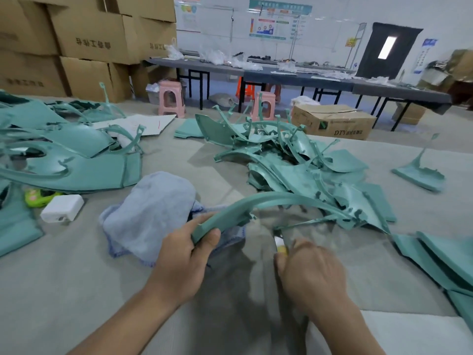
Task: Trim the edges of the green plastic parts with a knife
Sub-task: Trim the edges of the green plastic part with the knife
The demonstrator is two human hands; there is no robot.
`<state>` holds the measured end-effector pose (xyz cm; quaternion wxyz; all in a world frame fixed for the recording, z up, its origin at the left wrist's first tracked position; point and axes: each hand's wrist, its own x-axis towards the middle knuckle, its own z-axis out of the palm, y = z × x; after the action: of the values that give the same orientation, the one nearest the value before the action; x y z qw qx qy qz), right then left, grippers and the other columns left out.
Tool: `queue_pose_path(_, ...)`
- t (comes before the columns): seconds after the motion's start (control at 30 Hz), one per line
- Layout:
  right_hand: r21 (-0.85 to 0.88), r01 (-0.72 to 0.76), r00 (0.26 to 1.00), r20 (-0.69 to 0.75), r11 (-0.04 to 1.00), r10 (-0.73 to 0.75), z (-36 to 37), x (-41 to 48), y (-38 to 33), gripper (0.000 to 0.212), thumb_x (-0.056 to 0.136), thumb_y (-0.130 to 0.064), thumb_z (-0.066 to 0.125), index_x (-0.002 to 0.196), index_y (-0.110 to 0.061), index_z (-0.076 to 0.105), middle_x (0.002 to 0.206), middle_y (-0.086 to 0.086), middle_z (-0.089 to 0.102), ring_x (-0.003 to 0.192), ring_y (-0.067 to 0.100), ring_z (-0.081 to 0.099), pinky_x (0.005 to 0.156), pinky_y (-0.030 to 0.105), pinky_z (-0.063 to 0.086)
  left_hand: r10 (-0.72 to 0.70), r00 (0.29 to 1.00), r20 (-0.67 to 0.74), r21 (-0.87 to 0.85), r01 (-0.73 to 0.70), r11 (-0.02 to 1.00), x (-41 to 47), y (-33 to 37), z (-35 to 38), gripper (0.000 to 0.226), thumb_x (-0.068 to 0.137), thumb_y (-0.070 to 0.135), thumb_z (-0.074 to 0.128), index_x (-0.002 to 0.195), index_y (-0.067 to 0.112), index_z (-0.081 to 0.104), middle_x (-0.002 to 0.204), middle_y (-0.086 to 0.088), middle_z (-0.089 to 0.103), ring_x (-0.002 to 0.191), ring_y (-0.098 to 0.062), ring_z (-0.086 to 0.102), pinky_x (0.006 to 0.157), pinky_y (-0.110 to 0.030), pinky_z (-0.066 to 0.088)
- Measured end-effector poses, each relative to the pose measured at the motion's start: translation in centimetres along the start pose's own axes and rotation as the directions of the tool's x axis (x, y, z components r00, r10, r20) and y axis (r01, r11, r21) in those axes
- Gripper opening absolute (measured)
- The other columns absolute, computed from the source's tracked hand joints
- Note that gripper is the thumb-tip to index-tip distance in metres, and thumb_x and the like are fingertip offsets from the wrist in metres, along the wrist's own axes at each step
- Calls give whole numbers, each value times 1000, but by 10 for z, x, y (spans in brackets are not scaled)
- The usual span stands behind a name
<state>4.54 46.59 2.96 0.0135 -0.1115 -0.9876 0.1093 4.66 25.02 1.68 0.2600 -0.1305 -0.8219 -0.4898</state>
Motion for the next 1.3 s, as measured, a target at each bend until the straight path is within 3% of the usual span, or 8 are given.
queue_pose_path(0.17,98,2,982,188,995,-21,-9,11,28,30,91,-45,60,78,-19,58,83,-1,68,80,22,64,72,31,50,-109,992,-64,-113,102,988,3,-12,5,33,90,48,56,91,19,72,89,0,74,83,-15,67,77,-36,51)
queue_pose_path(0.3,482,113,993,-16,869,-120,-30,2,33,27,93,-33,69,70,-19,65,61,1,68,56,16,67,58,35,53,-165,971,-175,-68,156,985,8,-12,4,11,90,40,56,84,36,65,80,23,71,79,14,62,66,-6,44)
queue_pose_path(0.43,782,260,957,-130,566,-259,-36,-18,-2,22,97,-14,66,77,-24,63,66,4,70,57,19,70,54,32,54,-136,973,-189,40,145,989,10,-17,7,23,90,42,56,69,35,54,61,21,60,68,17,56,57,-7,37)
queue_pose_path(0.6,553,573,820,-370,606,-437,-14,-41,-31,16,91,-42,59,84,-28,54,61,-9,52,54,9,46,51,16,36,20,995,-93,80,-13,997,8,-19,10,33,93,41,57,64,29,46,64,13,56,51,5,46,49,-7,30)
queue_pose_path(0.93,518,584,810,-427,625,-403,-14,-44,-30,25,94,-49,52,87,-26,57,63,-2,51,55,14,45,51,22,36,-62,997,-53,65,65,996,3,-21,14,29,89,37,60,63,43,50,53,18,48,47,-2,40,43,-10,27)
queue_pose_path(1.03,671,496,867,-354,550,-350,-16,-43,-36,26,94,-47,57,81,-25,59,59,3,55,51,10,43,48,20,35,-66,997,-40,62,68,996,3,-22,13,25,91,35,62,67,40,52,55,15,51,47,-2,42,43,-10,28)
queue_pose_path(1.2,997,-77,979,81,30,-189,-20,-35,-38,24,93,-18,63,69,-17,63,54,13,49,38,11,23,37,18,19,-100,995,-28,40,101,994,4,-21,13,14,90,38,60,78,31,55,58,9,53,48,-3,43,44,-14,30)
queue_pose_path(1.3,978,-189,963,166,-91,-213,-22,-29,-29,16,79,-23,69,74,-8,74,63,17,53,36,9,21,40,21,16,-89,996,-10,45,89,995,3,-17,11,17,91,37,60,75,39,57,58,13,55,49,-3,45,45,-14,31)
